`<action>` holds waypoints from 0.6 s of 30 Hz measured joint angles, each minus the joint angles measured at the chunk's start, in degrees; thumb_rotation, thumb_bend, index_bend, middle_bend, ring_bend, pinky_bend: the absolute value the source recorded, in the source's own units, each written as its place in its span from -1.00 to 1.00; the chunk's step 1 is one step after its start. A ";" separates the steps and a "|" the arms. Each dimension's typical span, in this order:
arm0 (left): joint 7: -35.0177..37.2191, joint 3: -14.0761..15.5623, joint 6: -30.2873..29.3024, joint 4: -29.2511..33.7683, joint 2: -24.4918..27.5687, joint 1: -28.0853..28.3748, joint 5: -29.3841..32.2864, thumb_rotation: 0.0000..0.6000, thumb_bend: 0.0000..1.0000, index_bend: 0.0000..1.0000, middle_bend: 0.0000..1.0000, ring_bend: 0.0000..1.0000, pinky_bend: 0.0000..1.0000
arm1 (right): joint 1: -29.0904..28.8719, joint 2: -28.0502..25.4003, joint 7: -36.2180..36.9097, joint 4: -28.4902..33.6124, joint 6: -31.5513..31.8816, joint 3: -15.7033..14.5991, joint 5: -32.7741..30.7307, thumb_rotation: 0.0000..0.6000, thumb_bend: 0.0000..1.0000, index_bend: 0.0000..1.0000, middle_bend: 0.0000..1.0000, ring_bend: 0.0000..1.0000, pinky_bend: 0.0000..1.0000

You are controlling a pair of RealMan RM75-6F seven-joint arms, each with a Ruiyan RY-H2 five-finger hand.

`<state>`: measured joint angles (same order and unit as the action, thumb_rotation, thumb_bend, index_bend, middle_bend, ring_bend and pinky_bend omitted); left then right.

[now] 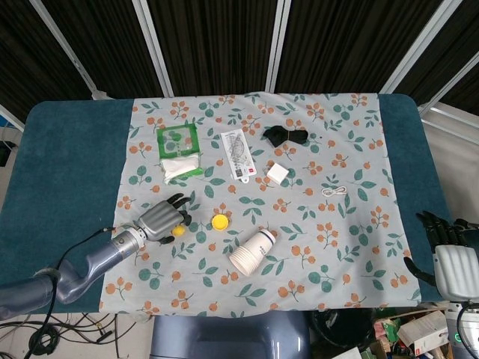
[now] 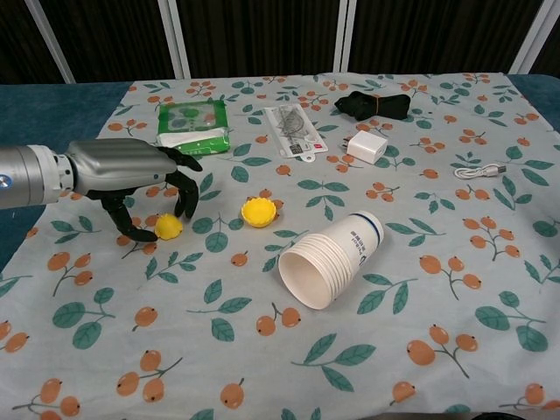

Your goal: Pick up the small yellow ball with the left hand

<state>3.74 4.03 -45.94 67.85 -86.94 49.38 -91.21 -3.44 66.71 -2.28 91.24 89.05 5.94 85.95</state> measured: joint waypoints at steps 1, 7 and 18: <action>0.00 0.04 -0.01 -0.10 -0.10 0.00 -0.07 1.00 -0.48 -0.18 -0.16 -0.90 -0.84 | -0.01 0.00 0.00 0.00 -0.02 0.00 -0.01 1.00 -0.75 -0.72 -0.78 -0.73 -0.62; 0.33 0.21 -0.38 -0.41 -0.42 0.01 -0.50 1.00 -0.48 -0.13 -0.10 -0.87 -0.83 | 0.00 0.00 0.03 -0.01 -0.04 0.11 -0.22 1.00 -0.75 -0.72 -0.78 -0.73 -0.62; -0.12 0.60 0.24 0.40 0.86 -0.11 -0.15 1.00 -0.32 -0.07 -0.04 -0.84 -0.82 | -0.02 -0.02 -0.17 0.01 -0.15 0.17 -0.39 1.00 -0.75 -0.72 -0.78 -0.73 -0.62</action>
<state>3.63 4.63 -45.70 68.26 -86.08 49.27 -91.35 -3.47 66.69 -2.45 91.25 88.90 6.11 85.56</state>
